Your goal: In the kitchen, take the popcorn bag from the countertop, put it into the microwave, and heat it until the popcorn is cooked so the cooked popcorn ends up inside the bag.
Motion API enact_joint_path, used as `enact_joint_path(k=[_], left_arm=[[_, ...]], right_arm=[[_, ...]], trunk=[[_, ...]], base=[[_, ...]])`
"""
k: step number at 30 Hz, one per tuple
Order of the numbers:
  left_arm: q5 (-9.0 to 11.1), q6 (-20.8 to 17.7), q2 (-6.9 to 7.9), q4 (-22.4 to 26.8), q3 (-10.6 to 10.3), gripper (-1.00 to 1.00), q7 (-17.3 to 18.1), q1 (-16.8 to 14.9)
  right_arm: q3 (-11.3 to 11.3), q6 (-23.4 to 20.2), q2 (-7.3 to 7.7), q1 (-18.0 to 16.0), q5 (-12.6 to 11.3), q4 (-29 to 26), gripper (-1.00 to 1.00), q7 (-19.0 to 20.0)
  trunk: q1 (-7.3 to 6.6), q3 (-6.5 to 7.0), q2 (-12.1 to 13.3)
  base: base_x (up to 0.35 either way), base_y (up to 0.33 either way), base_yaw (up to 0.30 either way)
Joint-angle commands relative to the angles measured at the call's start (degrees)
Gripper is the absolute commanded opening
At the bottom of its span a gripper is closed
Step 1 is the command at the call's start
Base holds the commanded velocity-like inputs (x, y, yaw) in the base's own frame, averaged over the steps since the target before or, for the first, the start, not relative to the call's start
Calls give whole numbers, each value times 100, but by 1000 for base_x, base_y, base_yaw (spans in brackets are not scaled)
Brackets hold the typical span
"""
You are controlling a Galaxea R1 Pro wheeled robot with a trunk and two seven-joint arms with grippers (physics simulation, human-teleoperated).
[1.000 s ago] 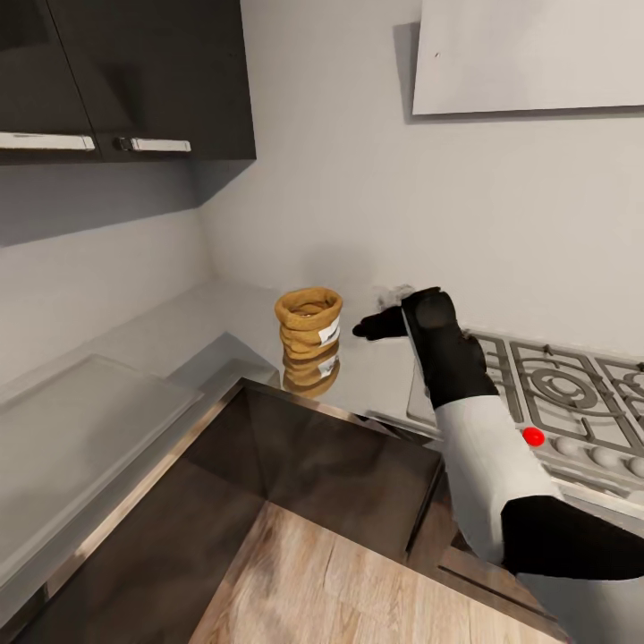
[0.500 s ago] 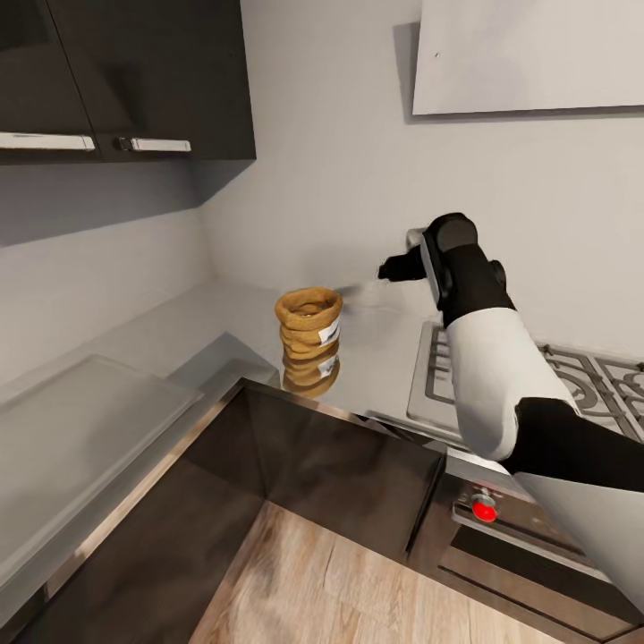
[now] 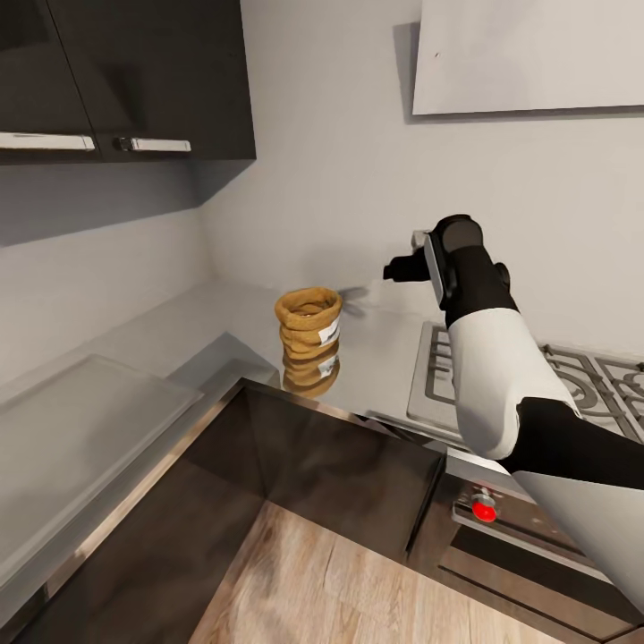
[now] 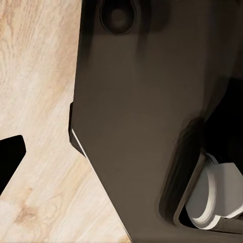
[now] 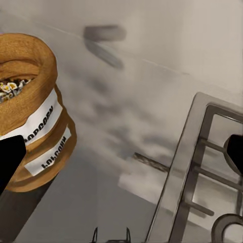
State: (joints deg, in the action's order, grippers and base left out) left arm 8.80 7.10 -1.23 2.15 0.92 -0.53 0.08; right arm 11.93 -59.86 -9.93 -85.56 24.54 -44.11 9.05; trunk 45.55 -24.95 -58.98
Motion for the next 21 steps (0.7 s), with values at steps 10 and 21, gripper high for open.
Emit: enact_joint_path(k=[10, 21], left_arm=[[34, 11, 6, 16, 5, 100, -4, 1], [34, 11, 0, 15, 5, 100, 0, 1]], right_arm=[[37, -14, -7, -5, 34, -2, 100, 51], [46, -14, -7, -5, 34, -5, 100, 44]], trunk=[[0, -6, -4], [0, -6, -4]], base=[[0, 0, 103], [0, 0, 272]])
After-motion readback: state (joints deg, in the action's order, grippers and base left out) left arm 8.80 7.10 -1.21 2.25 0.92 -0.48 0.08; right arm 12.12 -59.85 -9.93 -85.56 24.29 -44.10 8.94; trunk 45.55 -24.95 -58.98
